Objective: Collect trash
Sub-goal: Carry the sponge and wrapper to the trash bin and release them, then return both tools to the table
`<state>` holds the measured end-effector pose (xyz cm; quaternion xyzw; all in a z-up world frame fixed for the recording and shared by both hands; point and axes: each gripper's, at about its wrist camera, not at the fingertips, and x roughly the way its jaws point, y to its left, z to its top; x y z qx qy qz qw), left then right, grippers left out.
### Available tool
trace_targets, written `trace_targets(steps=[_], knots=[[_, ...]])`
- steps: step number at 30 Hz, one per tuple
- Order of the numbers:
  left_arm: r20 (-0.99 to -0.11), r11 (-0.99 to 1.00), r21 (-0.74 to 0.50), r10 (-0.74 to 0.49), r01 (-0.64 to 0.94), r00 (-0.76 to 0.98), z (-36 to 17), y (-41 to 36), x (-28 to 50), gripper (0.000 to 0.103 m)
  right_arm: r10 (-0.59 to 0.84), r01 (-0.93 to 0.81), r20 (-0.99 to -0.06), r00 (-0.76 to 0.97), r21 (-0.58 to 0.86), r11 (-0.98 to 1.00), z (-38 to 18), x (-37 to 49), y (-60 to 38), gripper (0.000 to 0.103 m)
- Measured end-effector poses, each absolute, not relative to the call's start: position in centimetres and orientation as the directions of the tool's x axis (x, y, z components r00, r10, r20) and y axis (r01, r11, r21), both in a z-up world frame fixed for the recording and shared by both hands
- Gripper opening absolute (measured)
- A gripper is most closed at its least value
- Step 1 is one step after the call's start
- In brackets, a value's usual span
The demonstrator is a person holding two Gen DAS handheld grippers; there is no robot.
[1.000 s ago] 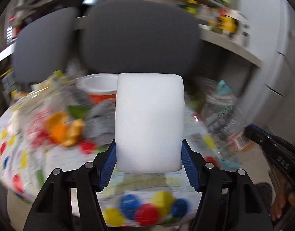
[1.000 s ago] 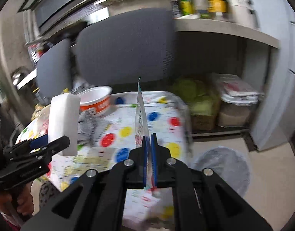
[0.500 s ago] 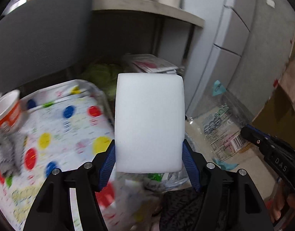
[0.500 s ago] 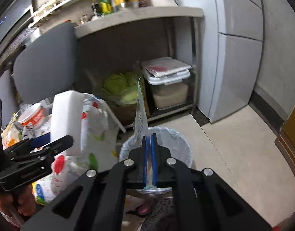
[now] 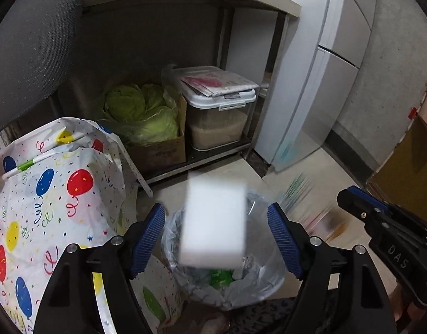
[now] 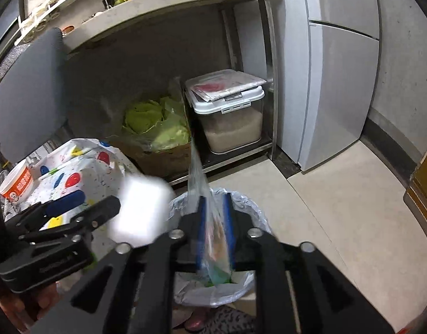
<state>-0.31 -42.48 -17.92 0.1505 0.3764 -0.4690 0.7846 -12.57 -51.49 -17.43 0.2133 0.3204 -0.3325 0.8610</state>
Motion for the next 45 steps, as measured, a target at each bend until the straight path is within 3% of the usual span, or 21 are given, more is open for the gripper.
trace_targets(steps=[1,2,15,23,25,27,36,40,45], knots=[[-0.733,0.518,-0.119,-0.621,0.847,0.277,-17.9,-42.7,-0.2,0.081,-0.441,0.711,-0.689,0.575,0.155,0.685,-17.5,-12.6,-51.6,0.034],[-0.731,0.523,-0.121,-0.622,0.844,0.281,-17.9,-42.7,0.0,0.082,-0.442,0.710,-0.685,0.579,0.157,0.687,-17.5,-12.6,-51.7,0.037],[-0.689,0.611,-0.100,-0.612,0.785,0.389,-14.6,-36.7,0.9,0.082,-0.452,0.680,-0.676,0.582,0.100,0.726,-15.6,-12.8,-48.5,0.038],[-0.698,0.740,-0.038,-0.501,0.671,0.513,-12.8,-27.4,2.7,0.082,-0.439,0.614,-0.645,0.625,0.060,0.787,-12.5,-10.8,-43.5,0.038],[-0.697,0.774,-0.018,-0.464,0.633,0.547,-12.6,-24.9,3.3,0.082,-0.423,0.578,-0.629,0.652,0.051,0.814,-11.5,-9.6,-41.6,0.045],[-0.697,0.822,0.000,-0.408,0.569,0.590,-12.4,-21.2,4.1,0.082,-0.396,0.527,-0.606,0.690,0.045,0.849,-10.5,-8.2,-39.4,0.055],[-0.718,0.967,0.043,-0.144,0.250,0.681,-13.1,-6.0,7.6,0.082,-0.102,0.193,-0.632,0.768,0.076,0.978,-11.2,0.5,-29.4,0.055],[-0.726,0.989,0.025,-0.080,0.142,0.683,-13.5,-0.7,8.8,0.082,0.012,0.069,-0.652,0.758,0.098,0.993,-12.1,4.0,-24.9,0.055],[-0.726,0.997,0.014,-0.043,0.077,0.686,-13.9,3.1,10.0,0.082,0.050,-0.007,-0.679,0.732,0.067,0.998,-13.7,8.5,-20.6,0.059]])
